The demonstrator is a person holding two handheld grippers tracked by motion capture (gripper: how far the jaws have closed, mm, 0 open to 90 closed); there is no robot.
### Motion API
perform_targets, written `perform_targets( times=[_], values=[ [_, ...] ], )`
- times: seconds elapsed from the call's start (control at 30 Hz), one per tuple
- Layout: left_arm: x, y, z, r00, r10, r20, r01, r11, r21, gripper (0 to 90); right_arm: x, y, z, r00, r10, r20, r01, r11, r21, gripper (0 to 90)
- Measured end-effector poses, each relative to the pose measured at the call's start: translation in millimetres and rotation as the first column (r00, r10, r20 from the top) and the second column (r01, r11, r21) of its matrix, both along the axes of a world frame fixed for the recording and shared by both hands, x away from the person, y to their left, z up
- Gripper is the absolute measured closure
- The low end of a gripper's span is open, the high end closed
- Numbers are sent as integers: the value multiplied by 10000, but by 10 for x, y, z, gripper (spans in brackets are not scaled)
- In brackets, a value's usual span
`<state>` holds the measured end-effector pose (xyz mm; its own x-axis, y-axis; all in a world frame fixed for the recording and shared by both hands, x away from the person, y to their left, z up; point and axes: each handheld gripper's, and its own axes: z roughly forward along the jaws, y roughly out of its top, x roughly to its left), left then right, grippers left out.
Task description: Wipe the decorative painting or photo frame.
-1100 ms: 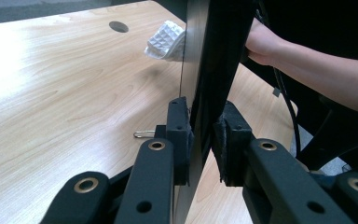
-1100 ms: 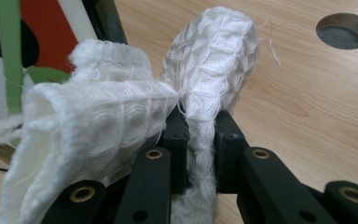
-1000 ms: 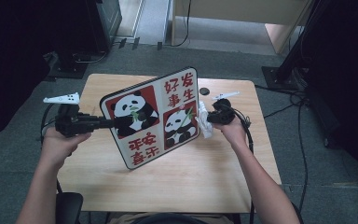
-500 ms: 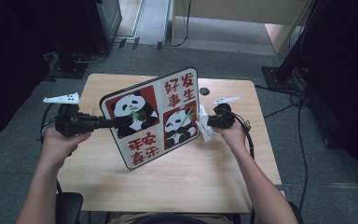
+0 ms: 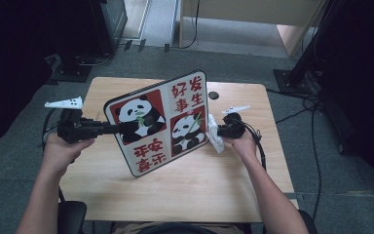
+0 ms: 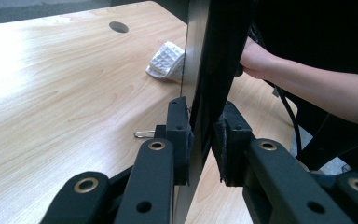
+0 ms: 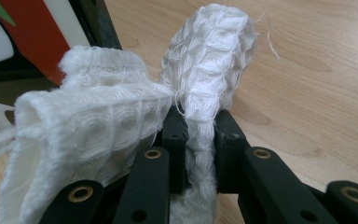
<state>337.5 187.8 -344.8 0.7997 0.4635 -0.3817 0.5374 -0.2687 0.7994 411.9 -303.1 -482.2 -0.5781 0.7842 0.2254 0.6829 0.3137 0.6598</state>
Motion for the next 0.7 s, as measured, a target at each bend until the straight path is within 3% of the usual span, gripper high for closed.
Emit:
perform_targets(
  times=[0.17,0.7],
  values=[
    [0,1,-3,10000,15,-5,-15,10000,-28,777,5,-13,-8,9999,133,56,-131,9996,-253,781],
    [-5,-2,3,10000,-7,-19,7,10000,7,776,32,-286,163,9979,-510,403,538,9959,-722,776]
  ],
)
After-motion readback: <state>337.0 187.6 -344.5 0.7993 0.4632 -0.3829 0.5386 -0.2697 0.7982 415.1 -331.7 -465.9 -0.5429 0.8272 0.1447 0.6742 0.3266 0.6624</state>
